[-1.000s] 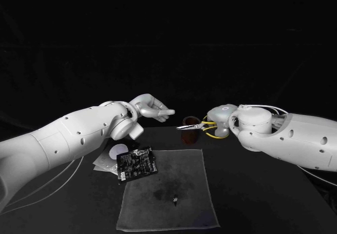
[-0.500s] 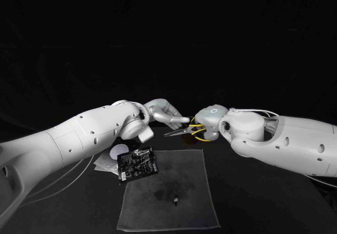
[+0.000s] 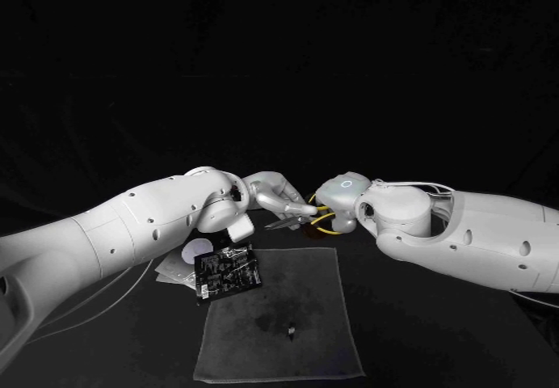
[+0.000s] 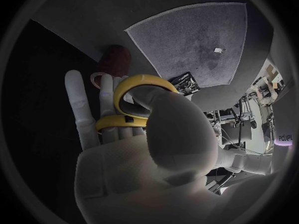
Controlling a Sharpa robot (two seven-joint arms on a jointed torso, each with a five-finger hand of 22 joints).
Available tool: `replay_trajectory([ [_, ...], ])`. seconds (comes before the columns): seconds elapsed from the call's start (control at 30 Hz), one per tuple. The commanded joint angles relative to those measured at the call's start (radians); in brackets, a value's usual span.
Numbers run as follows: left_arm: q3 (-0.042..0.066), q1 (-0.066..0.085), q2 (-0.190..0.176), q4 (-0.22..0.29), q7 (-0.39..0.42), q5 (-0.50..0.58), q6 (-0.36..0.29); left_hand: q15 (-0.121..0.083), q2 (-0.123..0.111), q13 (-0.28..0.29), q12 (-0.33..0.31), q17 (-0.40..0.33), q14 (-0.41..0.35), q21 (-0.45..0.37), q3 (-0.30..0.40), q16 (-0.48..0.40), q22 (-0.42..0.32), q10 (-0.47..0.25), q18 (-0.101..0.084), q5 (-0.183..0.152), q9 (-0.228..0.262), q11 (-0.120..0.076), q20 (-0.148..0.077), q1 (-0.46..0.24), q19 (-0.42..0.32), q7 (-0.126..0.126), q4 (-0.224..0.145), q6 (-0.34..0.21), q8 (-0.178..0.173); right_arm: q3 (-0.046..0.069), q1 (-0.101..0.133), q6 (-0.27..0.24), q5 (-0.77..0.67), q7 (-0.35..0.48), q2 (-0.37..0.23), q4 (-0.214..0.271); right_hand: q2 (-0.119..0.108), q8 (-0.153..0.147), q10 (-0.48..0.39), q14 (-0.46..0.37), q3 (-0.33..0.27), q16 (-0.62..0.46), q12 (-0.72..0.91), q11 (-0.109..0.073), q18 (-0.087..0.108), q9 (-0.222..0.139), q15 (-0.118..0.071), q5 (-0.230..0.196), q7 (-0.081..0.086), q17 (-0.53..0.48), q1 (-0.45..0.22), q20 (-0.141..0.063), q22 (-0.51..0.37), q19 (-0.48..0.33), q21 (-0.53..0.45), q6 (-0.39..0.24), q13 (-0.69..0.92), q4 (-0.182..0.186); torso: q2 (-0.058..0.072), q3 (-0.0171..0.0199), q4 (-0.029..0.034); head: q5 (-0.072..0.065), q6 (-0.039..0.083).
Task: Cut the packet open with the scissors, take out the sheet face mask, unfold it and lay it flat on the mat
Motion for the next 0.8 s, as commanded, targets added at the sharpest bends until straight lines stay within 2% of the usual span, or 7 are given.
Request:
replay_trajectory([
  [0.03, 0.001, 0.002, -0.001, 0.005, -0.014, 0.042, 0.073, -0.01, 0.015, 0.003, 0.008, 0.014, 0.024, 0.012, 0.005, 0.017, 0.006, 0.023, 0.015, 0.001, 0.002, -0.006, -0.005, 0.009, 0.021, -0.005, 0.0, 0.017, 0.008, 0.001, 0.002, -0.001, -0.037, -0.001, 0.0, 0.003, 0.003, -0.004, 0.002, 0.005, -0.003, -0.005, 0.001, 0.003, 0.158, 0.0, 0.0, -0.003, 0.0, -0.002, 0.009, -0.017, 0.002, -0.02, 0.008, 0.001, 0.002, 0.001, 0.001, -0.0005, -0.0001, 0.002, -0.002],
  [0.23, 0.001, 0.002, -0.002, 0.009, -0.02, 0.051, 0.092, -0.018, 0.039, 0.006, 0.01, 0.028, 0.037, 0.02, 0.024, 0.028, 0.009, 0.04, 0.015, 0.001, 0.003, -0.014, -0.011, 0.048, 0.029, -0.012, -0.003, 0.027, 0.01, 0.001, 0.002, -0.016, -0.045, 0.004, 0.001, 0.012, 0.004, -0.003, 0.007, 0.01, -0.003, -0.004, 0.003, 0.001, 0.159, 0.001, -0.002, -0.003, -0.001, -0.004, 0.013, -0.017, 0.005, -0.021, 0.012, 0.006, 0.003, 0.001, 0.001, 0.0, 0.0002, 0.003, -0.005],
  [0.27, 0.001, 0.002, -0.003, 0.009, -0.02, 0.052, 0.095, -0.021, 0.057, 0.006, 0.011, 0.032, 0.042, 0.022, 0.042, 0.032, 0.01, 0.048, 0.015, 0.002, 0.003, -0.019, -0.012, 0.074, 0.032, -0.017, -0.008, 0.032, 0.012, 0.001, 0.002, -0.018, -0.045, 0.005, 0.001, 0.012, 0.004, -0.003, 0.007, 0.01, -0.003, -0.004, 0.003, 0.001, 0.159, 0.001, -0.002, -0.003, -0.001, -0.004, 0.013, -0.017, 0.005, -0.021, 0.012, 0.006, 0.003, 0.001, 0.001, 0.0003, -0.0002, 0.003, -0.006],
  [0.37, 0.001, 0.002, -0.004, 0.009, -0.021, 0.058, 0.102, -0.03, 0.072, 0.008, 0.014, 0.043, 0.054, 0.027, 0.07, 0.041, 0.013, 0.068, 0.015, 0.001, 0.004, -0.027, -0.016, 0.11, 0.037, -0.023, -0.005, 0.043, 0.015, 0.001, 0.002, -0.015, -0.047, 0.007, 0.002, 0.012, 0.004, -0.003, 0.007, 0.011, -0.003, -0.004, 0.003, 0.001, 0.159, 0.001, -0.003, -0.003, -0.001, -0.005, 0.015, -0.017, 0.005, -0.021, 0.013, 0.007, 0.003, 0.0, 0.001, 0.0007, -0.0014, 0.004, -0.007],
  [0.47, 0.001, 0.002, -0.006, 0.007, -0.021, 0.062, 0.107, -0.04, 0.101, 0.005, 0.009, 0.054, 0.062, 0.033, 0.146, 0.047, 0.016, 0.085, 0.014, 0.002, 0.008, -0.039, -0.022, 0.192, 0.043, -0.034, -0.016, 0.057, 0.022, 0.001, 0.001, -0.009, -0.048, 0.008, 0.003, 0.009, 0.004, -0.003, 0.008, 0.011, -0.003, -0.004, 0.003, 0.001, 0.159, 0.001, -0.003, -0.003, -0.001, -0.005, 0.016, -0.017, 0.006, -0.02, 0.014, 0.008, 0.003, 0.0, 0.0, 0.0009, -0.0014, 0.003, -0.01],
  [0.6, 0.001, 0.002, -0.008, 0.006, -0.022, 0.063, 0.114, -0.047, 0.091, 0.004, 0.009, 0.067, 0.075, 0.046, 0.237, 0.053, 0.025, 0.116, 0.013, 0.002, 0.019, -0.047, -0.032, 0.257, 0.049, -0.04, -0.032, 0.078, 0.038, 0.001, 0.001, -0.004, -0.051, 0.007, 0.004, 0.007, 0.004, -0.003, 0.008, 0.012, -0.003, -0.004, 0.003, 0.001, 0.16, 0.001, -0.003, -0.003, -0.001, -0.006, 0.017, -0.018, 0.007, -0.02, 0.016, 0.008, 0.003, 0.0, 0.0, 0.0012, -0.001, 0.004, -0.011],
  [0.8, 0.001, 0.002, -0.007, 0.005, -0.025, 0.05, 0.128, -0.057, 0.024, 0.003, 0.003, 0.09, 0.105, 0.106, 0.393, 0.052, 0.072, 0.163, 0.004, 0.002, 0.059, -0.055, -0.052, 0.236, 0.041, -0.045, -0.063, 0.087, 0.076, 0.001, 0.001, -0.017, -0.055, 0.008, 0.006, 0.006, 0.002, -0.004, 0.008, 0.012, -0.004, -0.005, 0.003, 0.001, 0.159, 0.001, -0.003, -0.003, -0.001, -0.007, 0.016, -0.017, 0.008, -0.022, 0.016, 0.008, 0.003, 0.0, 0.0, 0.0009, -0.001, 0.005, -0.013],
])
